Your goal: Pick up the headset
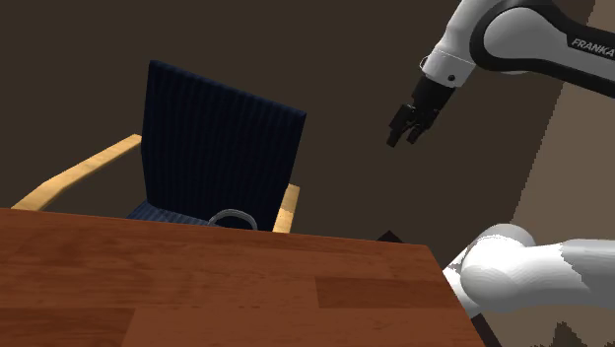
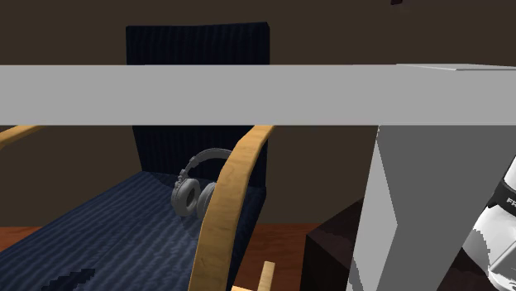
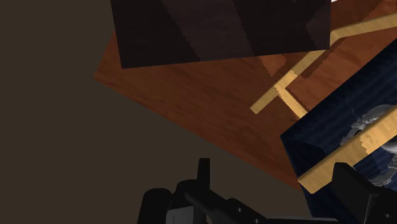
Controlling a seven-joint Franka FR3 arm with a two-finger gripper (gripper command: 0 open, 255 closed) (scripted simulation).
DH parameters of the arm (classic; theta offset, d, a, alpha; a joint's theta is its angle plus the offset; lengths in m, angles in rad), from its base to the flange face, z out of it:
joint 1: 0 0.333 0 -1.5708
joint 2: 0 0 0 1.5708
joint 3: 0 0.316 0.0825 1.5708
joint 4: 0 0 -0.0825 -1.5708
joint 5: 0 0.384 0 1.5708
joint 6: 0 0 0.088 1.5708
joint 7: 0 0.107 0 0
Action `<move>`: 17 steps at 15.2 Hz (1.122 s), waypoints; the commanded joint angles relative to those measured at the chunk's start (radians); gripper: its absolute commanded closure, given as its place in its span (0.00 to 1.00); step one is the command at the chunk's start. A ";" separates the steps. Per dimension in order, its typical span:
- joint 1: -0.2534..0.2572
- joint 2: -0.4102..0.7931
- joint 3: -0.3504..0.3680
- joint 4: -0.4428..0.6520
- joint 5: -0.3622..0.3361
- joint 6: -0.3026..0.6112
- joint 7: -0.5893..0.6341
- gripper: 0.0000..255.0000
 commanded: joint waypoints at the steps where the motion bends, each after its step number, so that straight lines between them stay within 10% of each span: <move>1: 0.000 0.000 0.000 0.000 0.000 0.000 0.000 0.00; 17: 0.082 0.254 0.312 -0.140 0.102 0.448 0.323 0.00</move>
